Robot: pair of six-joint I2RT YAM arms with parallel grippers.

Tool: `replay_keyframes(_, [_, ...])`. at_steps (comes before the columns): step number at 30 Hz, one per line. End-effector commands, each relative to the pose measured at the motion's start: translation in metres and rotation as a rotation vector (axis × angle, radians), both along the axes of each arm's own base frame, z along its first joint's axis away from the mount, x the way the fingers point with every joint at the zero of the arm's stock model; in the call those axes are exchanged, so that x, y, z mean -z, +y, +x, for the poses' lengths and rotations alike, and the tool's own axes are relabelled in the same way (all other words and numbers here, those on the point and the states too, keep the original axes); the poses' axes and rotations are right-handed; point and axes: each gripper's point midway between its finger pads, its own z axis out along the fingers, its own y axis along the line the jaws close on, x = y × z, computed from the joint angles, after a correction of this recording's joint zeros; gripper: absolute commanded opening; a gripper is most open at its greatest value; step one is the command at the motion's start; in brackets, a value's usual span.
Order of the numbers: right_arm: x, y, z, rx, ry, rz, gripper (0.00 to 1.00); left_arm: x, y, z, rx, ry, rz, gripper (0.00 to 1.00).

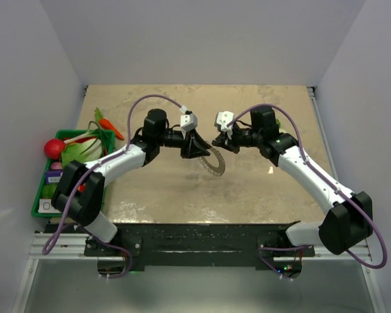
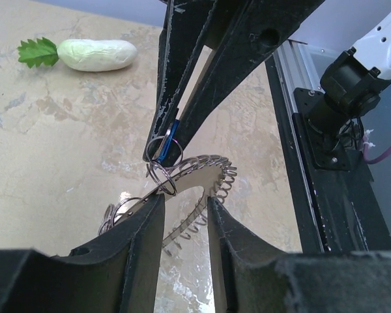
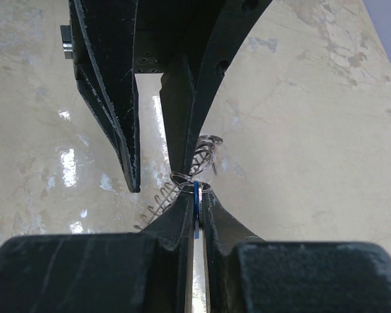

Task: Remove the keys from the keyring
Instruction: Remove the key from the keyring.

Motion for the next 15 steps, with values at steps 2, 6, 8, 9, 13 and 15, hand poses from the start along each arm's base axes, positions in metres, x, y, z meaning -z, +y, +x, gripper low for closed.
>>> replay_keyframes(2, [-0.0280, 0.0041, -0.0005, -0.024, -0.079, 0.045, 0.00, -0.0198, -0.0056, 0.0078, -0.007, -0.064, -0.026, 0.36])
replay_keyframes(6, [-0.0254, 0.0043, -0.0009, -0.028, -0.073, 0.040, 0.00, -0.0234, -0.0055, 0.0074, -0.005, -0.073, -0.032, 0.37])
replay_keyframes(8, [-0.0243, 0.0051, -0.0011, -0.032, -0.071, 0.039, 0.00, -0.0252, -0.0057, 0.0068, -0.001, -0.077, -0.036, 0.37])
replay_keyframes(9, [-0.0245, 0.0054, -0.0009, -0.033, -0.071, 0.040, 0.00, -0.0267, -0.0055, 0.0074, -0.001, -0.077, -0.038, 0.37])
replay_keyframes(13, [-0.0210, 0.0057, -0.0006, -0.036, -0.063, 0.034, 0.00, -0.0278, -0.0059, 0.0088, -0.006, -0.078, -0.039, 0.37])
replay_keyframes(15, [-0.0198, 0.0059, -0.0014, -0.038, -0.060, 0.031, 0.00, -0.0278, -0.0062, 0.0081, -0.006, -0.076, -0.039, 0.37])
